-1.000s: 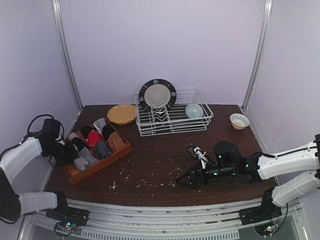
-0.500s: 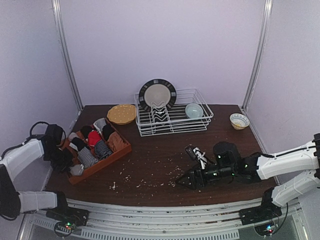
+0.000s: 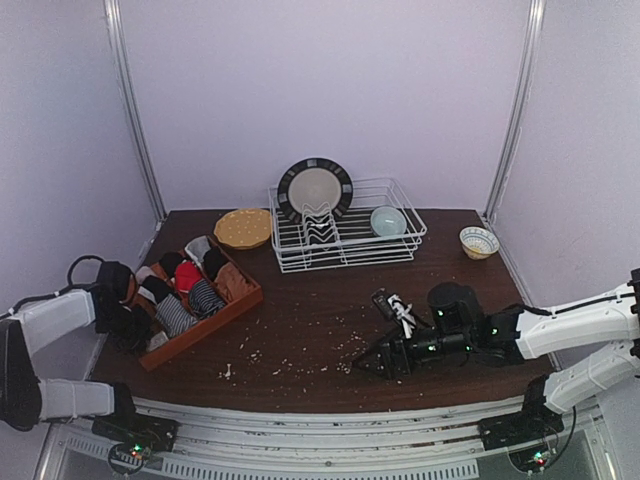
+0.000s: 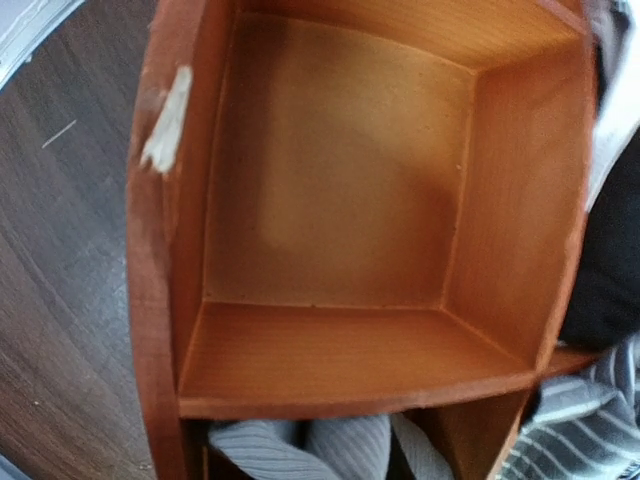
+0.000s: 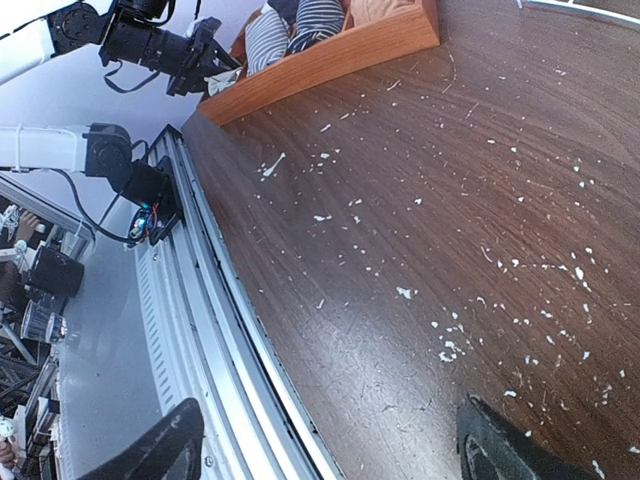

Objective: Roll the underwear
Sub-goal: Place the underwear in the storage box.

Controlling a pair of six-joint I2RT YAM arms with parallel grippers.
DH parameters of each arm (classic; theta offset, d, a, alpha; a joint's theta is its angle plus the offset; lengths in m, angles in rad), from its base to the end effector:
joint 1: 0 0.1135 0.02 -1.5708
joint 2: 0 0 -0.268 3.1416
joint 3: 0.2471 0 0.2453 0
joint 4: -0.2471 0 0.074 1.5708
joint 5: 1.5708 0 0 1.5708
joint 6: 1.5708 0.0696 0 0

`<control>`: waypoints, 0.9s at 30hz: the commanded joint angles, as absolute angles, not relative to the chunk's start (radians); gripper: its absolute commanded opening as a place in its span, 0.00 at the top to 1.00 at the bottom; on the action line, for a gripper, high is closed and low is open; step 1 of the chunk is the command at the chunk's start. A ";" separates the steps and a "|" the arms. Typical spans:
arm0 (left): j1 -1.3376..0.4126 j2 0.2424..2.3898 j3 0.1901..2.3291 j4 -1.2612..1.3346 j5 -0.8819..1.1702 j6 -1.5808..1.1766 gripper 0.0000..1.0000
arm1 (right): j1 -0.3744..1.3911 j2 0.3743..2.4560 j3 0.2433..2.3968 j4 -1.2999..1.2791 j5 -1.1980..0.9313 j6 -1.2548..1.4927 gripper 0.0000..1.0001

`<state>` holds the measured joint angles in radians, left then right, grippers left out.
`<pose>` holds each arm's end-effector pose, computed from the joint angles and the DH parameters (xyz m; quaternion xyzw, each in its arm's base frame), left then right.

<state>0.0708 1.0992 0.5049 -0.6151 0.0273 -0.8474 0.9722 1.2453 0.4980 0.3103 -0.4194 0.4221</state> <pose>0.1794 0.0108 0.1345 -0.4337 0.8829 -0.0805 0.1612 0.1311 0.2425 0.1916 -0.3317 0.7637 0.4719 0.2900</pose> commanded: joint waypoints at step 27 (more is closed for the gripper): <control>-0.435 0.768 0.870 -0.883 -0.437 -0.732 0.02 | 0.970 1.111 0.526 0.155 0.078 0.435 0.12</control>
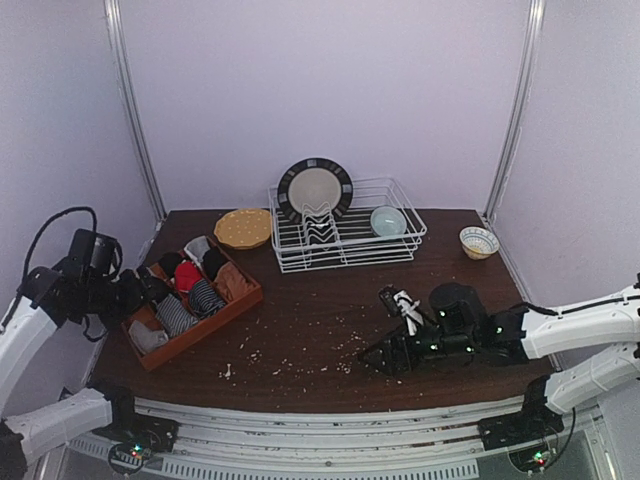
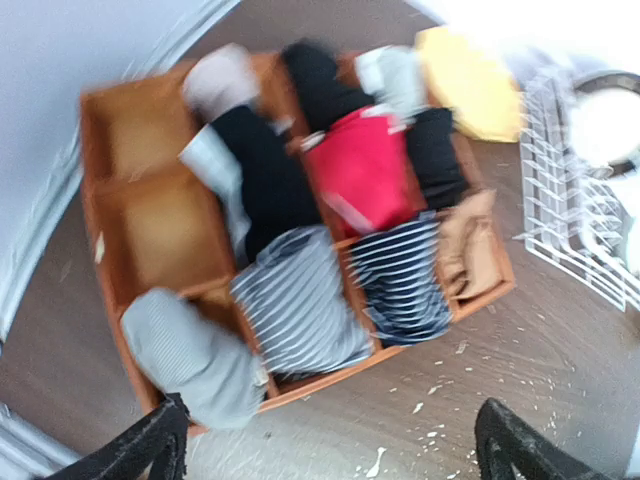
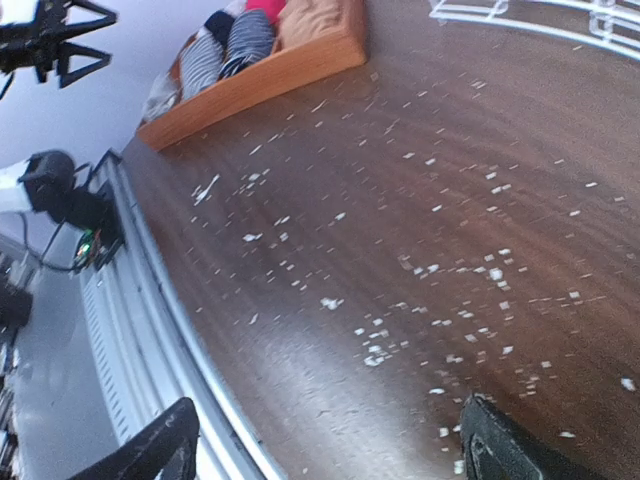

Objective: Roll the underwear
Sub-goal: Place the underwear in the storage box, then reset both arms

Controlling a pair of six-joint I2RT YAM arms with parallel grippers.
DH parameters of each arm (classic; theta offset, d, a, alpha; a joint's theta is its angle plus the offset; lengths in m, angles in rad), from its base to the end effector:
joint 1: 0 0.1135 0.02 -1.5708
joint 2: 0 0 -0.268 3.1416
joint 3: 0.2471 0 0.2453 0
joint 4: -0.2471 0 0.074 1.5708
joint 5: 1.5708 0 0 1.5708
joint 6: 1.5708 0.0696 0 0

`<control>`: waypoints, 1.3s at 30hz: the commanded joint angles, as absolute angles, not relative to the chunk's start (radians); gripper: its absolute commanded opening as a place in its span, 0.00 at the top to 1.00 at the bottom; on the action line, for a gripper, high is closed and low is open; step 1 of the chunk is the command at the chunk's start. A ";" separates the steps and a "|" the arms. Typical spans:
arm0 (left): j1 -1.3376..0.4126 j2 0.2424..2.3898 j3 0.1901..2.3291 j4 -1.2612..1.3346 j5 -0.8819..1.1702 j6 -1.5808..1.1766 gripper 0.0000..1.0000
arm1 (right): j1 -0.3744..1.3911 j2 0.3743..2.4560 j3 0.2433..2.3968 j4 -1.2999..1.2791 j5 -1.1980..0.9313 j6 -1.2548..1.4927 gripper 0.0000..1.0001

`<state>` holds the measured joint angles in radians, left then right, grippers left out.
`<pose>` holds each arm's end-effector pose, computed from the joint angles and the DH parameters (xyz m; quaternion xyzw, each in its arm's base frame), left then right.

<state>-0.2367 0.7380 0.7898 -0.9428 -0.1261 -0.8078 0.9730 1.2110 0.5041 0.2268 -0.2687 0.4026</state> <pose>0.1441 -0.0257 0.2548 -0.2852 0.8969 -0.1145 0.3180 0.1370 0.2341 0.1903 -0.3050 0.7935 0.4148 0.3245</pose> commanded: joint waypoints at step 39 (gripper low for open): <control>-0.134 1.469 0.172 1.243 -0.190 0.127 0.02 | 0.256 1.583 0.114 1.496 0.407 -0.098 0.00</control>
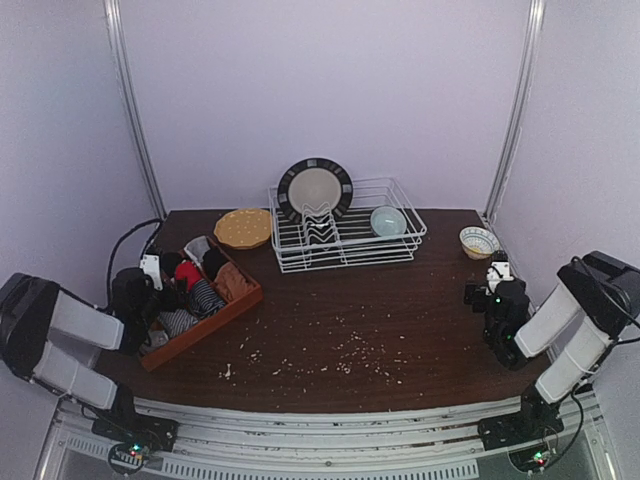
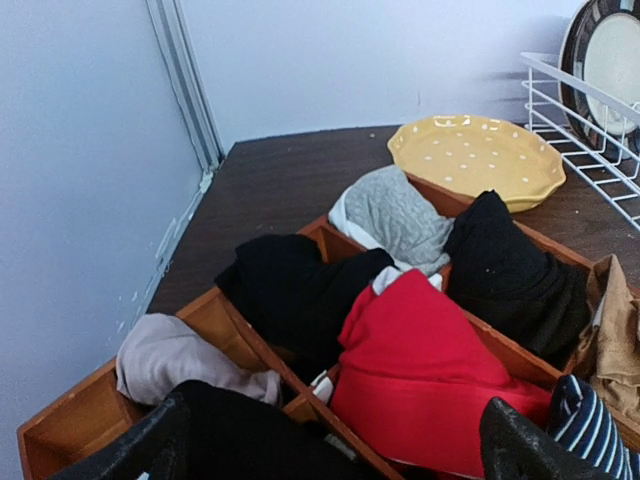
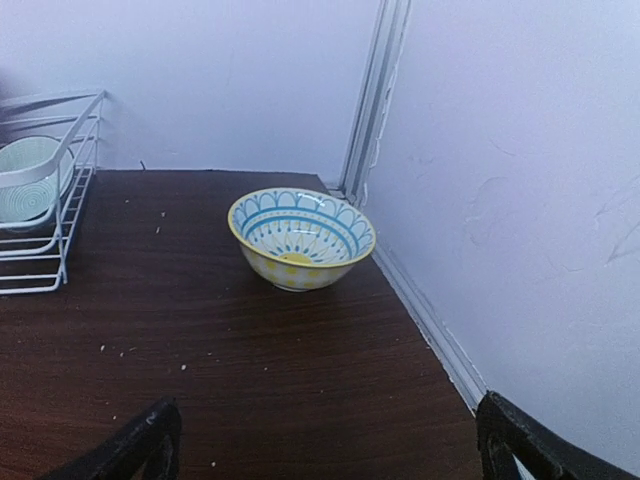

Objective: Roll the underwear
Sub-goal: Reset both arms

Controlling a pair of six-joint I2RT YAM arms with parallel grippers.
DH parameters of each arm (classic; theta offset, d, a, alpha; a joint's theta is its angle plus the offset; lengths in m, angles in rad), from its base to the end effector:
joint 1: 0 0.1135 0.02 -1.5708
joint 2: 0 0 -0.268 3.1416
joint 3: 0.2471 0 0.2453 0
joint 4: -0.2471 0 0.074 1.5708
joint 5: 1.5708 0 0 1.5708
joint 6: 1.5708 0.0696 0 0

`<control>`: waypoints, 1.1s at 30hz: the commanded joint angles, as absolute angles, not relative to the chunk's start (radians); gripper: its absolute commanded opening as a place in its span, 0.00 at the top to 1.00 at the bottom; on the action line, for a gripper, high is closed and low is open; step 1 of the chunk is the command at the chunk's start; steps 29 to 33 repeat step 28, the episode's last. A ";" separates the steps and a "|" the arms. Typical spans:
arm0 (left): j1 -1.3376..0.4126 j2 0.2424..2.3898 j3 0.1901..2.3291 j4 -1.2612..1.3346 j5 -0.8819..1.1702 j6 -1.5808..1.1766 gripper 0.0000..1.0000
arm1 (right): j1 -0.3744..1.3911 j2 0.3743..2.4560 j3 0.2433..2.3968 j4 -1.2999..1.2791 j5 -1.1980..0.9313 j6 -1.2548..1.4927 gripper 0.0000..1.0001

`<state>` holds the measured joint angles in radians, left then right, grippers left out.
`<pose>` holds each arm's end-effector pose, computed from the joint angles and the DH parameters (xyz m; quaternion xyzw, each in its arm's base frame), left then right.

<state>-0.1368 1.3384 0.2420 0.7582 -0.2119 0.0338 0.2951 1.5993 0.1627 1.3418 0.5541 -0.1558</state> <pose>0.2539 -0.0202 0.1430 0.0082 0.8137 0.0566 0.5785 0.2513 0.0381 0.1411 0.0203 0.7347 -0.1568 0.6597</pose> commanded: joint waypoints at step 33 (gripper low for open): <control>-0.075 1.564 0.403 0.910 -0.244 0.036 0.02 | 0.127 1.568 0.320 1.088 0.353 0.028 0.00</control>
